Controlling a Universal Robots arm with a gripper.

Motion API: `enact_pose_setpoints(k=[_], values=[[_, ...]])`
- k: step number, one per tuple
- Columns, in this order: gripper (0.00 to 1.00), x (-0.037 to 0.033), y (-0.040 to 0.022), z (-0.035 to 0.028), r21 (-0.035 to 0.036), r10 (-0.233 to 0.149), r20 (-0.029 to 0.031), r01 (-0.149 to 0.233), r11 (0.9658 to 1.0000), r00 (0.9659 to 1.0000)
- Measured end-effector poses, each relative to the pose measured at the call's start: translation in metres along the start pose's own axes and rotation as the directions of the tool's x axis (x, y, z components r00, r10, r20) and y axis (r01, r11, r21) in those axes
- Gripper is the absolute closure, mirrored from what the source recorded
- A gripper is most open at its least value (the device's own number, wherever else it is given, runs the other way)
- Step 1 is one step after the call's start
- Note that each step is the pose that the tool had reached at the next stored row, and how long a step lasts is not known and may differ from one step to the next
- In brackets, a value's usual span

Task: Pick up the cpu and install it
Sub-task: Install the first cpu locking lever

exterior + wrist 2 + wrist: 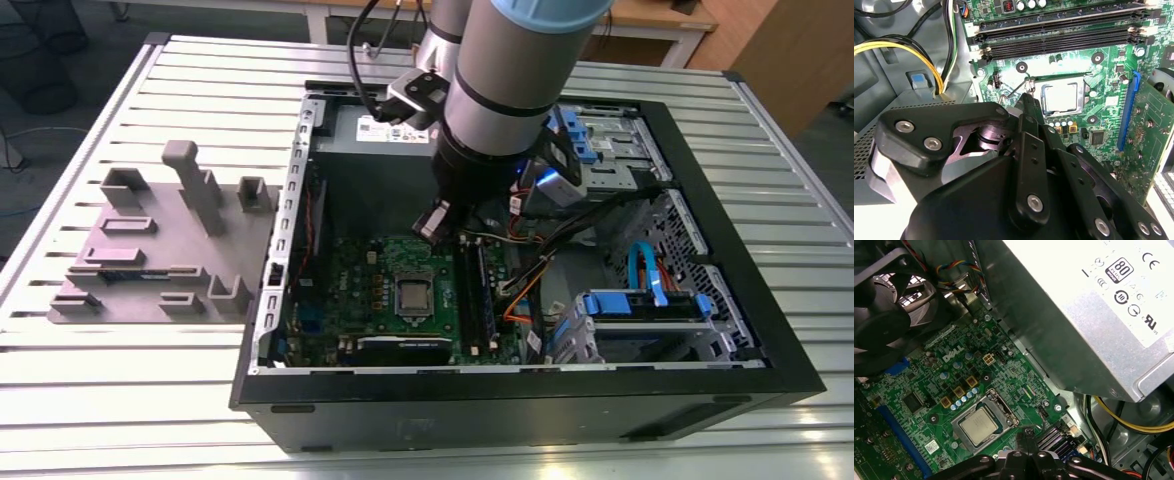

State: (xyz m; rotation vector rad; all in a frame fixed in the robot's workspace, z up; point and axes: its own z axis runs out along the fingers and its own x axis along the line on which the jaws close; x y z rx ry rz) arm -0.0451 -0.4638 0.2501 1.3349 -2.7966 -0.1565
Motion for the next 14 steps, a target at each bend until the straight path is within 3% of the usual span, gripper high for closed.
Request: enact_pose_setpoints(k=[14], values=[[0.90, 0.0004, 0.0004, 0.0001, -0.0001, 0.000, 0.0000, 0.000, 1.0000, 1.0000]])
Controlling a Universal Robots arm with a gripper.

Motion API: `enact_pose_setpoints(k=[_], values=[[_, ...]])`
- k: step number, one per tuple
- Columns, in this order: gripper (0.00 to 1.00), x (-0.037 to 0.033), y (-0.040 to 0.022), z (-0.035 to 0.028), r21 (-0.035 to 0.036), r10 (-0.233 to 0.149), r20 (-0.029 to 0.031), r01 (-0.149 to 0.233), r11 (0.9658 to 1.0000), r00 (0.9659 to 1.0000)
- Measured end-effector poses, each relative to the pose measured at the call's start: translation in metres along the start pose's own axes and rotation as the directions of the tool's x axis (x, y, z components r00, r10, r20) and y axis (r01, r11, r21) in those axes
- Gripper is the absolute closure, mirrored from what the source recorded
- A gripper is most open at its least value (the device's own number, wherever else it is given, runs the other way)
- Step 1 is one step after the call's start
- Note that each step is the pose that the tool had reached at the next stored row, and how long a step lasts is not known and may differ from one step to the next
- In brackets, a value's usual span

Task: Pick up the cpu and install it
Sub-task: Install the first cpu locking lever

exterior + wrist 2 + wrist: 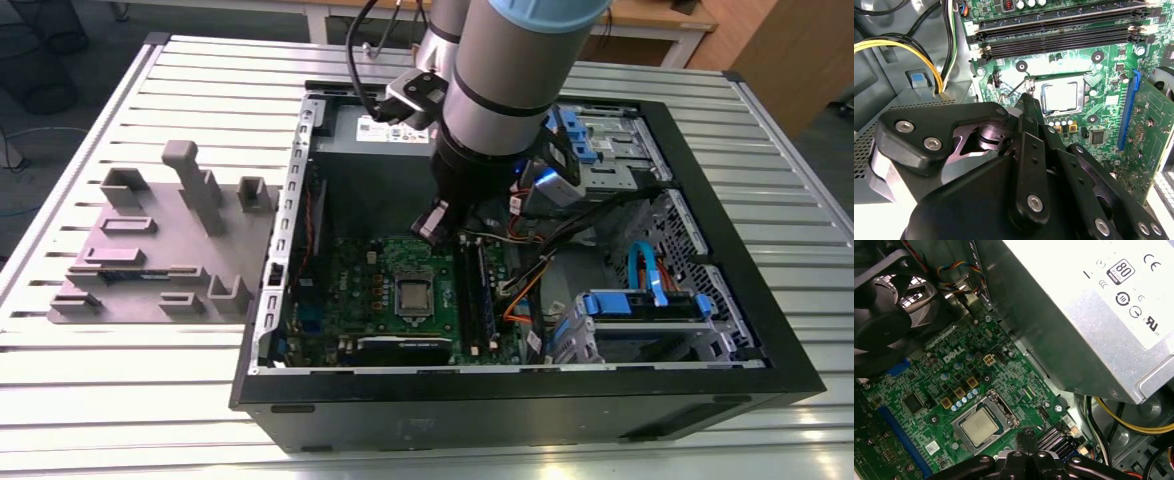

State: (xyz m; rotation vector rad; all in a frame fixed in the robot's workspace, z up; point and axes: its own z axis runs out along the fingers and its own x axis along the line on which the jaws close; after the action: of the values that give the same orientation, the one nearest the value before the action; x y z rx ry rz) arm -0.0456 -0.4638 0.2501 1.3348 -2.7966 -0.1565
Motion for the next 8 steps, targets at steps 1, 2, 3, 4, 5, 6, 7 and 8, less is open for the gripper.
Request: enact_pose_setpoints(k=[1, 2, 3, 4, 5, 6, 7, 8], values=[[0.90, -0.0011, -0.0014, 0.0000, -0.0001, 0.000, 0.0002, 0.000, 1.0000, 1.0000], [0.90, -0.0030, -0.0037, -0.0003, -0.0005, 0.000, 0.0005, 0.000, 1.0000, 1.0000], [0.90, -0.0043, -0.0052, -0.0003, -0.0017, 0.000, 0.0018, 0.000, 1.0000, 1.0000], [0.90, -0.0050, -0.0061, -0.0003, -0.0021, 0.000, 0.0025, 0.000, 1.0000, 1.0000], [0.90, -0.0053, -0.0063, -0.0004, -0.0021, 0.000, 0.0024, 0.000, 1.0000, 1.0000], [0.90, -0.0055, -0.0063, -0.0004, -0.0021, 0.000, 0.0025, 0.000, 1.0000, 1.0000], [0.90, -0.0061, -0.0062, -0.0004, -0.0022, 0.000, 0.0024, 0.000, 1.0000, 1.0000], [0.90, -0.0068, -0.0062, -0.0003, -0.0022, 0.000, 0.0024, 0.000, 1.0000, 1.0000]])
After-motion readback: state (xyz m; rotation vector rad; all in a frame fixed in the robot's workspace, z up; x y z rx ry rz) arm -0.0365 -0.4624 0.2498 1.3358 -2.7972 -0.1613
